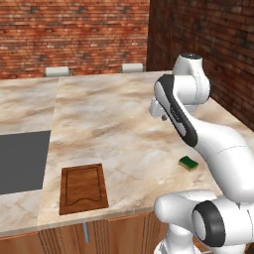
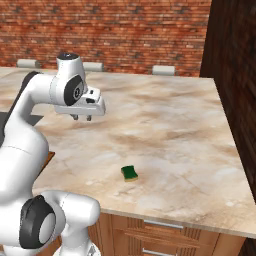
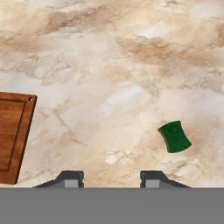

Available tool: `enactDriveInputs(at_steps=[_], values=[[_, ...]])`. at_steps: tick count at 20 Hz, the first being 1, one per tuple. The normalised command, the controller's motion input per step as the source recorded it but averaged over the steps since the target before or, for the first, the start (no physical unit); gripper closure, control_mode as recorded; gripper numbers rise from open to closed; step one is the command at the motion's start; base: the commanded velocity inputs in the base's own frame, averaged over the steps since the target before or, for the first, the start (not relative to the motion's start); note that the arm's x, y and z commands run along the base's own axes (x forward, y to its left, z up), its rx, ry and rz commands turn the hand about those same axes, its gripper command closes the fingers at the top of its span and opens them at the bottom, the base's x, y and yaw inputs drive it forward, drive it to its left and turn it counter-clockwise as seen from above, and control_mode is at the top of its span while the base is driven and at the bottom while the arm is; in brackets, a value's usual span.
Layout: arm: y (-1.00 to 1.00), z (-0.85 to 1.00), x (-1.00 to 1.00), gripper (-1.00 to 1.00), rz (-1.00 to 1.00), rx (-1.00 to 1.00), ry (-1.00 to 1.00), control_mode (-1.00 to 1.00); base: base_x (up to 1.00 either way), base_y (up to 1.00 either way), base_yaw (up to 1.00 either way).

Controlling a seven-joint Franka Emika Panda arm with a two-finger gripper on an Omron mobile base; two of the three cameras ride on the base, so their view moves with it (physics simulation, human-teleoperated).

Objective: Pick up the sponge from the counter and clean the cutting board by briefly scrubbing or pressing down on the cutting board. Once finished, release the sponge.

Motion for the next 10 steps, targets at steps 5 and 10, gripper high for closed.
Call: enactDriveInputs(at_steps=[5,10], values=[[-0.02,-0.07,-0.21,-1.0,-0.01,0.0,-0.03,-1.0,0.0,0.0,0.0],[-0.61,-0.52,-0.19,-1.0,-0.02,0.08,-0.02,-1.0,0.0,0.0,0.0]])
